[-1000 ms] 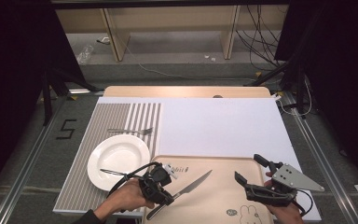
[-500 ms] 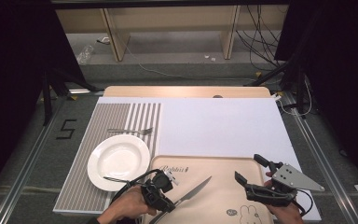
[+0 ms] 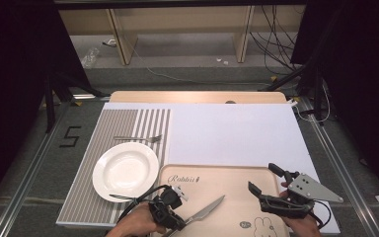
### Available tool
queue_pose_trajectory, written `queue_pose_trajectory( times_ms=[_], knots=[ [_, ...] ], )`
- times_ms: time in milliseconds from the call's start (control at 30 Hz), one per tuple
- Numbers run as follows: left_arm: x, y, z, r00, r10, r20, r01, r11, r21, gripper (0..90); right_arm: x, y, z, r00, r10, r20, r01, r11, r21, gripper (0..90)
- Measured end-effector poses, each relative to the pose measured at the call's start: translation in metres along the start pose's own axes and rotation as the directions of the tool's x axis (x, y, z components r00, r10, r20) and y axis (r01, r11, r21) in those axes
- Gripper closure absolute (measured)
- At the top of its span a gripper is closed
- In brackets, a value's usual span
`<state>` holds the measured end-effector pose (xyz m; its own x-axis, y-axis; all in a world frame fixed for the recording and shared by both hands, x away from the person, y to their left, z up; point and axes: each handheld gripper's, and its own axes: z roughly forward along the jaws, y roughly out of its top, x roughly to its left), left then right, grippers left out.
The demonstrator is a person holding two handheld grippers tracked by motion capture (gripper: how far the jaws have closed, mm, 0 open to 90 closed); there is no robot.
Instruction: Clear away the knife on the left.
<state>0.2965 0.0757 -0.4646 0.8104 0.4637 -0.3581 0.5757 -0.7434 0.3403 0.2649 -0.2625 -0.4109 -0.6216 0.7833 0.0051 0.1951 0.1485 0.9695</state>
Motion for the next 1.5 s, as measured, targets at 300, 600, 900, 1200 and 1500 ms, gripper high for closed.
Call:
queue_pose_trajectory(
  times_ms=[300, 600, 900, 1200, 1500],
  knots=[
    [-0.012, 0.010, -0.016, 0.9956, 0.043, -0.084, -0.048, 0.9964, -0.070, 36.2, 0.000, 0.000, 0.000, 1.0000, -0.001, -0.003, 0.001, 1.000, 0.000, 15.5],
    [-0.018, 0.017, -0.019, 0.9891, 0.076, -0.126, -0.088, 0.9925, -0.086, 29.5, 0.000, 0.000, 0.000, 1.0000, -0.003, -0.002, 0.003, 1.000, 0.000, 15.6],
    [-0.025, 0.025, -0.012, 0.9853, 0.128, -0.114, -0.139, 0.9856, -0.097, 51.3, 0.000, 0.000, 0.000, 1.0000, -0.005, -0.001, 0.005, 1.000, 0.000, 15.7],
    [-0.033, 0.028, 0.000, 0.9749, 0.182, -0.128, -0.192, 0.9785, -0.074, 70.1, 0.000, 0.000, 0.000, 1.0000, -0.006, 0.001, 0.006, 1.000, 0.003, 15.7],
    [-0.036, 0.027, 0.013, 0.9656, 0.216, -0.144, -0.228, 0.9713, -0.068, 84.7, 0.001, 0.000, 0.000, 1.0000, -0.007, 0.001, 0.007, 1.000, 0.002, 15.7]
  ],
)
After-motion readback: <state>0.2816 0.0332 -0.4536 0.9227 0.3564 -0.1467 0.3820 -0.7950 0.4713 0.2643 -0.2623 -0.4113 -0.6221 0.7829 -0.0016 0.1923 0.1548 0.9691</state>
